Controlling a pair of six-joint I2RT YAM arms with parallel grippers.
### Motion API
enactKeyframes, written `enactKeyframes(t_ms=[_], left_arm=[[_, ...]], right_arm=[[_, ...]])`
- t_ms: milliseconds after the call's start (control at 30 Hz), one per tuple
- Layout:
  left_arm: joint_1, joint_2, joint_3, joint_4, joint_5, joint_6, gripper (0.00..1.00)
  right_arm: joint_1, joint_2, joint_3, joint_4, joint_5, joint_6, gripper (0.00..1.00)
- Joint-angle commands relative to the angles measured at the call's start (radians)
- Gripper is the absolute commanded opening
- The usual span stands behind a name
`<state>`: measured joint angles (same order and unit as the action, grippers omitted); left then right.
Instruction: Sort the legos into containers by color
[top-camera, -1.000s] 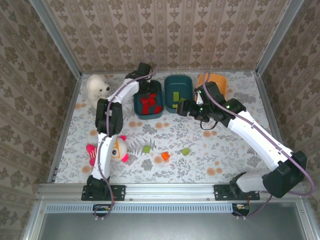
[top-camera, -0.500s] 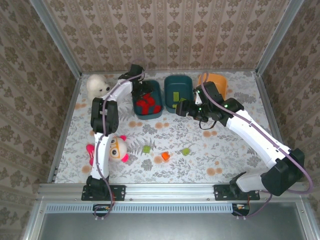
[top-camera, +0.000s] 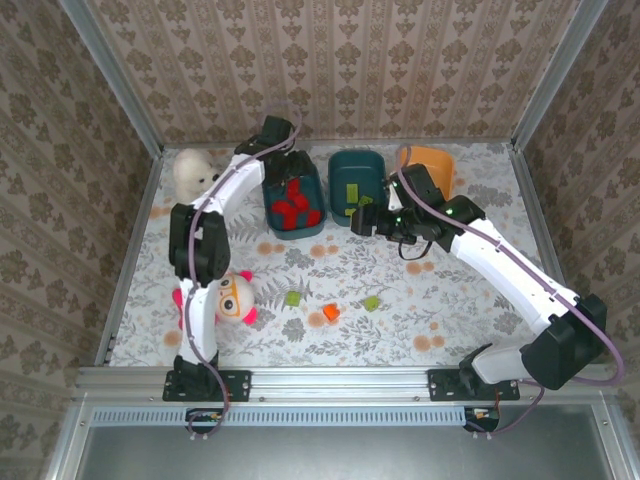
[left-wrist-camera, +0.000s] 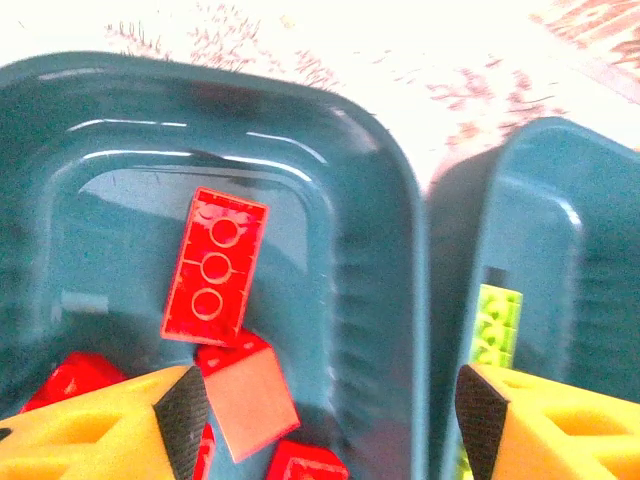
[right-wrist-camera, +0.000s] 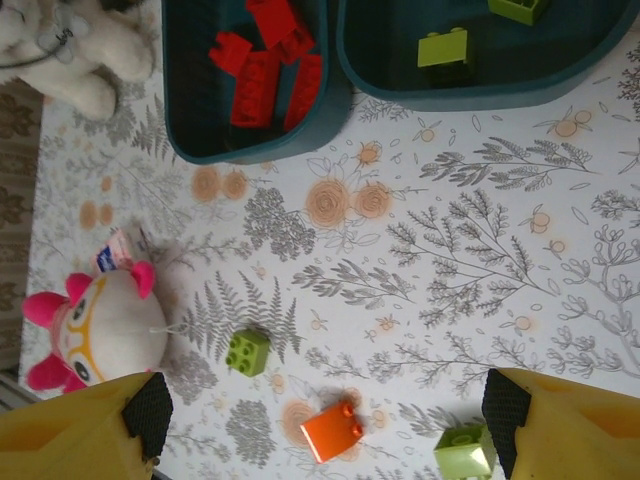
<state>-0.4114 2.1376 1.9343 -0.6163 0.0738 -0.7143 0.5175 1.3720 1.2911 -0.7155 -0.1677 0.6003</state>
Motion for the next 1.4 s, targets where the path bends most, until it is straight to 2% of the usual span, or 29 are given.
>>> enactKeyframes(t_ms=[0,233,267,467,633,800,967,1167,1300,1367], left_arm=[[-0.019,-0.160,-0.082,0.044,-0.072,0.036,0.70],[-0.039,-0.495,-0.457,0.074,-0.054,0.116,0.72],[-0.064,-0.547,-0.520,0.072,-0.048,0.128,0.72],[-0.093,-0.844,-0.867,0.041,0.006,0.146,0.74],[-0.101,-1.021,-1.041,-0.012,0.011,0.114,0.74],[-0.101,-1.123,-1.132,-0.061,-0.036,0.085,0.74],[-0.095,-1.190,-1.149,-0.119,-0.076,0.073,0.74],[-0.089,-1.242,-1.155,-0.168,-0.093,0.076,0.74],[-0.087,-1.265,-1.160,-0.184,-0.098,0.069,0.74],[-0.087,-1.272,-1.162,-0.188,-0.098,0.067,0.74]], right_arm=[[0.039,0.005,-0.006,-0.077,0.071,-0.096,0.84],[0.164,0.053,-0.059,-0.231,0.219,-0.138,0.83],[0.184,0.057,-0.073,-0.238,0.229,-0.137,0.83],[0.266,0.110,-0.116,-0.258,0.244,-0.115,0.84],[0.343,0.183,-0.083,-0.247,0.247,-0.151,0.84],[0.433,0.286,-0.029,-0.206,0.197,-0.218,0.84],[0.474,0.400,0.026,-0.184,0.144,-0.241,0.83],[0.484,0.530,0.094,-0.181,0.100,-0.244,0.72],[0.487,0.591,0.118,-0.179,0.106,-0.244,0.65],[0.486,0.623,0.130,-0.195,0.133,-0.239,0.59]])
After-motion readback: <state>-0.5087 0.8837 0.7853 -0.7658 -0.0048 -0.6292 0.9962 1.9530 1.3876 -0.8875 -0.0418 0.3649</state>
